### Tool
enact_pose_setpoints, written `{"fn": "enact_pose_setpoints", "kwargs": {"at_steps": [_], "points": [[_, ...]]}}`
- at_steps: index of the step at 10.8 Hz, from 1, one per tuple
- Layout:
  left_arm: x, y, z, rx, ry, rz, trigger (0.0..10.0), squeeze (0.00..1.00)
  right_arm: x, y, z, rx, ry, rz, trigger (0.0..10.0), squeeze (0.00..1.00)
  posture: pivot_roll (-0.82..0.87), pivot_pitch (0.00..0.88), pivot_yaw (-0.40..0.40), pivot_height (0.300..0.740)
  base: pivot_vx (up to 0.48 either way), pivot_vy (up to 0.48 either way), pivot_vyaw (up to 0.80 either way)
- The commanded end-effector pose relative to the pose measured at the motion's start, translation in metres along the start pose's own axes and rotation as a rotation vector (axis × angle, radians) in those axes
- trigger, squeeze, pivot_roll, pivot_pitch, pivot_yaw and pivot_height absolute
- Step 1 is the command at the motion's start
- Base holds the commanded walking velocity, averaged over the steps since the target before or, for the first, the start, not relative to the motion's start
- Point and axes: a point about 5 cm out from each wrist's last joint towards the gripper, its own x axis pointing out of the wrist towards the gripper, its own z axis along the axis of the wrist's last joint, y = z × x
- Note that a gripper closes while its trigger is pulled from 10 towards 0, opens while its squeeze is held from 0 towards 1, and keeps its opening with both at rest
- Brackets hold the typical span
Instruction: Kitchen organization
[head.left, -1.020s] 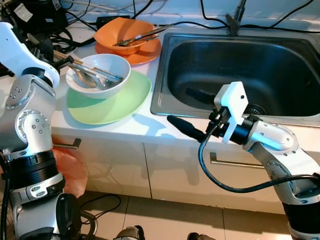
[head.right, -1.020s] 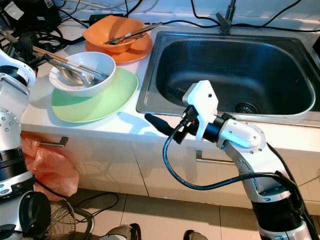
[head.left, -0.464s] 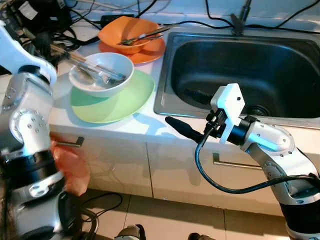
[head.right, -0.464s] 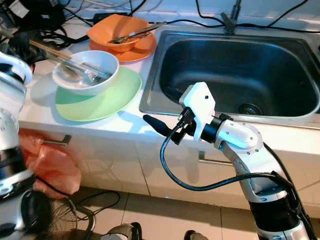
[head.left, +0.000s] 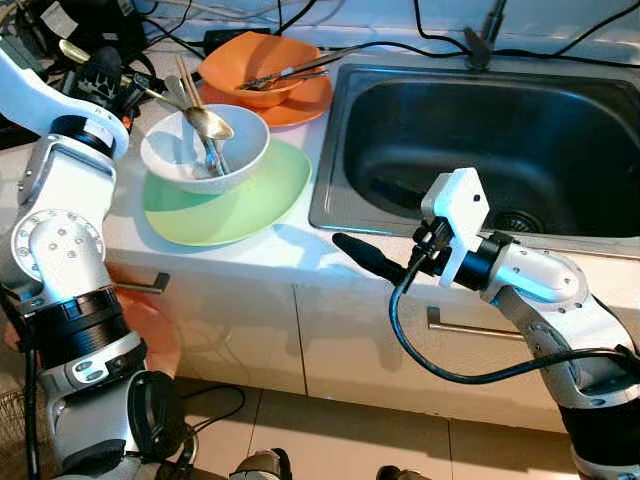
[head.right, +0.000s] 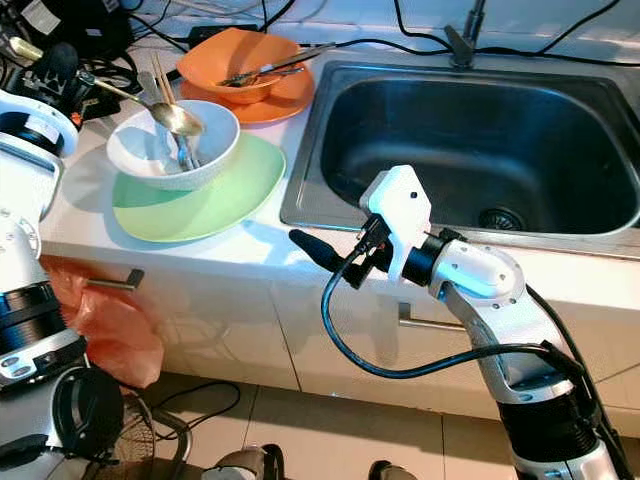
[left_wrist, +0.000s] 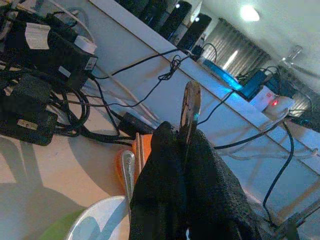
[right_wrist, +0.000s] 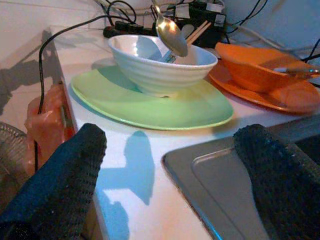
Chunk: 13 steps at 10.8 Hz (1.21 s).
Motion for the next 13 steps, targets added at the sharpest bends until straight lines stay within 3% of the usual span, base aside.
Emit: {"fn": "enact_pose_setpoints", "kwargs": {"at_steps": [1,2,3,4,5,8,10,13], "points": [[0.001,-0.005,0.010,-0.017,-0.025,-0.040,0.0,0.00,0.000,0.000,0.000,-0.005,-0.008,-0.001,10.0,0.00,0.10,0.154,0.059,0.740,0.000,0.000,0.00],[0.001,-0.009,0.006,-0.111,-0.010,-0.077,0.0,0.00,0.001,-0.001,0.000,0.003,-0.013,-0.010,10.0,0.00,0.11,0.156,0.058,0.740,0.000,0.000,0.00],[0.000,-0.016,-0.010,-0.263,0.011,-0.129,0.0,0.00,0.005,-0.006,0.000,0.093,-0.052,-0.076,10.0,0.00,0.11,0.154,0.056,0.740,0.000,0.000,0.00],[-0.001,-0.021,-0.028,-0.362,0.035,-0.165,0.0,0.00,0.011,-0.015,-0.001,0.159,-0.079,-0.194,10.0,0.00,0.09,0.154,0.059,0.740,0.000,0.000,0.00],[-0.002,-0.025,-0.045,-0.407,0.073,-0.187,0.0,0.00,0.015,-0.022,-0.003,0.257,-0.114,-0.284,10.0,0.00,0.09,0.153,0.059,0.740,0.000,0.000,0.00],[-0.004,-0.037,-0.080,-0.477,0.165,-0.279,0.0,0.00,0.025,-0.032,0.002,0.517,-0.239,-0.399,10.0,0.00,0.08,0.157,0.064,0.740,0.000,0.000,0.00],[-0.006,-0.046,-0.096,-0.487,0.159,-0.325,0.0,0.00,0.036,-0.035,0.002,0.738,-0.315,-0.451,10.0,0.00,0.08,0.161,0.060,0.740,0.000,0.000,0.00],[-0.012,-0.061,-0.113,-0.543,0.169,-0.365,0.0,0.00,0.045,-0.031,0.002,0.819,-0.320,-0.451,10.0,0.00,0.07,0.165,0.059,0.740,0.000,0.000,0.00]]}}
